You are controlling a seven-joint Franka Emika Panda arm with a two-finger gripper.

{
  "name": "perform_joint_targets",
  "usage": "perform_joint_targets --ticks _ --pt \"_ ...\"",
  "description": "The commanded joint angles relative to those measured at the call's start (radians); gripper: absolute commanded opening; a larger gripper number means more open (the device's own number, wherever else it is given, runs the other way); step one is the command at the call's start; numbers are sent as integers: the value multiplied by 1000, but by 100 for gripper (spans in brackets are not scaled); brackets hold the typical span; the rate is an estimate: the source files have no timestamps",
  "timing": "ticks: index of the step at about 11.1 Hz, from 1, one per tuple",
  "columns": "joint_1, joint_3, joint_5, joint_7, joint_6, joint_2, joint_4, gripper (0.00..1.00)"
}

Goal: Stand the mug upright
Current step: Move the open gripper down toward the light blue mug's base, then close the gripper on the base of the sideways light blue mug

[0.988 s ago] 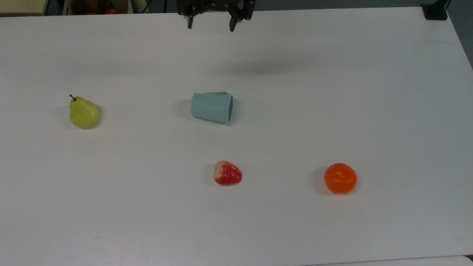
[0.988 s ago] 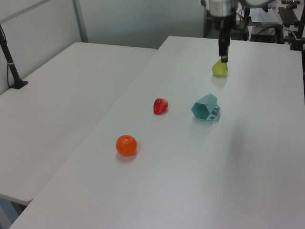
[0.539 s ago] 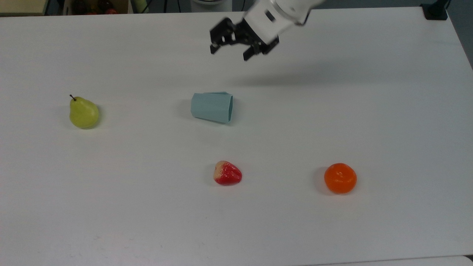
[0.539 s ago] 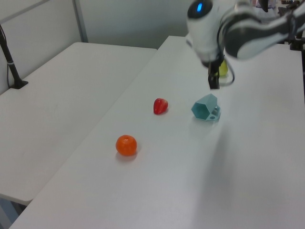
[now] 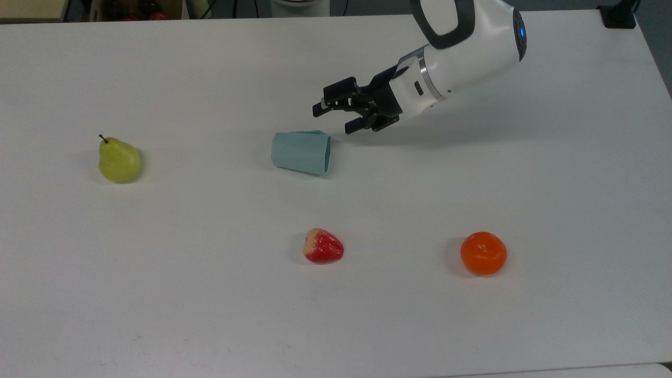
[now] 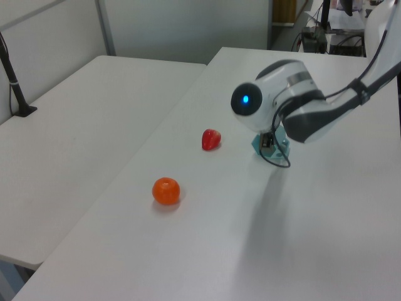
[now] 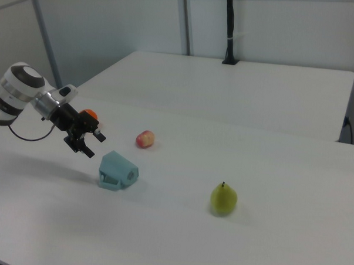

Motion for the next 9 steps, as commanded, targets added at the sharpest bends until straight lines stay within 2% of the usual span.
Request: perform_joint_targets --ticks 1,4,7,9 --pt "15 -11 -96 115 8 78 25 100" --pt "3 -17 -127 136 8 105 25 92" --pt "-22 -19 -120 136 6 105 20 60" --pt "-27 -19 -114 138 -8 103 16 52"
